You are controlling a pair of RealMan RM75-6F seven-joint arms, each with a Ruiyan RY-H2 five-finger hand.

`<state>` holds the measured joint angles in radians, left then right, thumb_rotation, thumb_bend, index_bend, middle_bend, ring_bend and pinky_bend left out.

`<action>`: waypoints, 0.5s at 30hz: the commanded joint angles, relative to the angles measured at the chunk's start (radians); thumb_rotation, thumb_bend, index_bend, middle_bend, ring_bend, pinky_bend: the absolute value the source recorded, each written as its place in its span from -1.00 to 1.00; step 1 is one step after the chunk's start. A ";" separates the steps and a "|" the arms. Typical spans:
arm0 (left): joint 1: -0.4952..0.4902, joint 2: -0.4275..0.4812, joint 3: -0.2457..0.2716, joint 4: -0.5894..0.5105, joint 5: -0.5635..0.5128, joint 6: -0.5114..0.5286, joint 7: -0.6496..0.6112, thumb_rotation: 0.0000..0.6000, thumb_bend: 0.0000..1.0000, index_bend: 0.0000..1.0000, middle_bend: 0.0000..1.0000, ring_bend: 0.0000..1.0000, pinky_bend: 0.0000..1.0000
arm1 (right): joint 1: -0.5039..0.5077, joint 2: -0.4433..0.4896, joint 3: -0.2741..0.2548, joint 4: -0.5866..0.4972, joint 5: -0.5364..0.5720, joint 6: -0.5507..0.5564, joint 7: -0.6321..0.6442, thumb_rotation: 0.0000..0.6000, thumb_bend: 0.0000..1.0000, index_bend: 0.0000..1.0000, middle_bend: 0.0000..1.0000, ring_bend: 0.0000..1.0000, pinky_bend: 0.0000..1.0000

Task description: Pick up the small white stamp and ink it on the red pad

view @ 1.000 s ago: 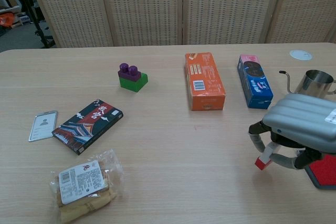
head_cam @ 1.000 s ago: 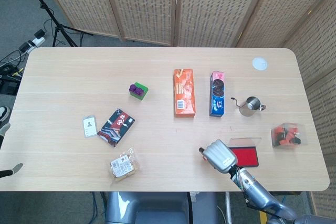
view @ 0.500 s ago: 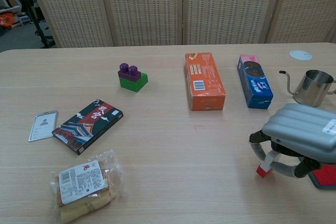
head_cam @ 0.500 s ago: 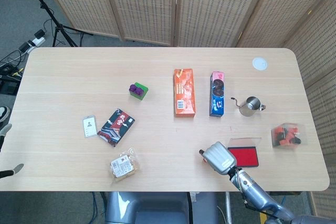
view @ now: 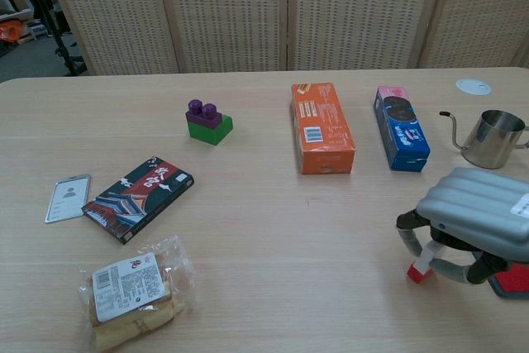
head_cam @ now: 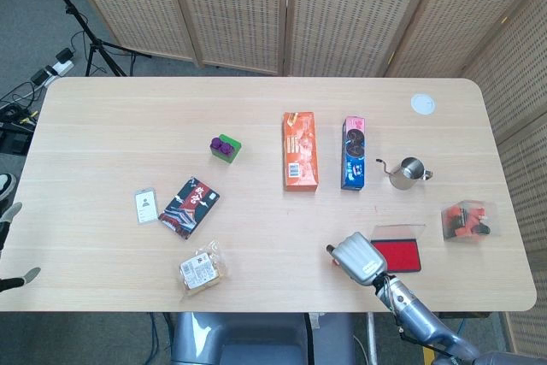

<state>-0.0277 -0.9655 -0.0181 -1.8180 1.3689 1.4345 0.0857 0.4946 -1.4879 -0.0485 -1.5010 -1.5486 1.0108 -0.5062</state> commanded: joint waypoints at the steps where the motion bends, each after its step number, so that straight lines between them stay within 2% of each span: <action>1: 0.000 0.000 -0.001 0.000 -0.001 0.000 -0.001 1.00 -1.00 -1.00 -1.00 -1.00 -1.00 | -0.002 -0.002 -0.001 0.005 0.002 0.003 0.002 1.00 -0.14 0.09 0.84 0.95 1.00; 8: 0.000 0.003 0.002 -0.002 -0.001 -0.004 -0.002 1.00 -1.00 -1.00 -1.00 -1.00 -1.00 | -0.004 -0.002 -0.005 0.006 0.002 0.007 -0.001 1.00 -0.38 0.07 0.84 0.95 1.00; 15: -0.002 0.004 0.002 -0.003 -0.001 -0.006 -0.004 1.00 -1.00 -1.00 -1.00 -1.00 -1.00 | -0.004 -0.001 -0.005 0.003 0.000 0.013 0.001 1.00 -0.38 0.06 0.83 0.95 1.00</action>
<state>-0.0295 -0.9611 -0.0157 -1.8209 1.3682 1.4280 0.0824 0.4904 -1.4887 -0.0551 -1.4968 -1.5483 1.0225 -0.5064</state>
